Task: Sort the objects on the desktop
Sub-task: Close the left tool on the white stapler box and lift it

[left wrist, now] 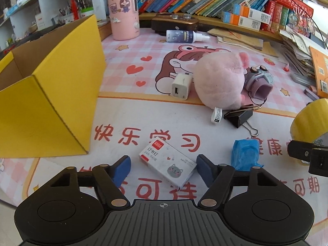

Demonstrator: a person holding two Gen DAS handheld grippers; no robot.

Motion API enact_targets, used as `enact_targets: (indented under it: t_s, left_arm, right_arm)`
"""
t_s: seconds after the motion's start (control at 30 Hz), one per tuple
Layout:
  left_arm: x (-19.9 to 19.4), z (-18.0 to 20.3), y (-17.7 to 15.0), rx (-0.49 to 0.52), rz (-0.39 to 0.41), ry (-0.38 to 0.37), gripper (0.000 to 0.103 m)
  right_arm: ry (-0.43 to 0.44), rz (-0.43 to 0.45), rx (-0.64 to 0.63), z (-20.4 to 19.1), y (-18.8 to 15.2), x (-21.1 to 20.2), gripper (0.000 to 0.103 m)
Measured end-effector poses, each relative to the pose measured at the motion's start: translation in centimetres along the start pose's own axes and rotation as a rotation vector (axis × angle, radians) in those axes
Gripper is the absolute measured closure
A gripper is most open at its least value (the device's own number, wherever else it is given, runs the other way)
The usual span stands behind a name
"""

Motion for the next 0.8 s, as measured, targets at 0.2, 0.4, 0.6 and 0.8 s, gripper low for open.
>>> enact_targets:
  t_s: [0.2, 0.4, 0.6, 0.8]
  left_arm:
    - [-0.1, 0.4, 0.4, 0.025, 0.008, 0.004, 0.045]
    - [-1.9, 0.5, 0.9, 0.023, 0.047, -0.012, 0.045]
    - [-5.0, -0.1, 1.6, 0.011, 0.119, -0.037, 0.045]
    - [-8.9, -2.2, 1.6, -0.030, 0.195, -0.068, 0.045]
  right_arm:
    - [0.016, 0.001, -0.006, 0.2, 0.2, 0.2, 0.013]
    - [0.026, 0.016, -0.006, 0.2, 0.6, -0.2, 0.013]
    - [0.035, 0.056, -0.012, -0.5, 1.1, -1.7, 0.012]
    - [0.063, 0.110, -0.026, -2.4, 1.0, -4.2, 0.012]
Point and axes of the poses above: each gripper's, at about its wrist camera, not at the fingertips, and x roughly the way its jaws point, z to its right, y to its top, the point moved 4 cm from there along x, roughly the way its jaws point, and after that the axes turned 1 degree about z, right-handed, at the moved point
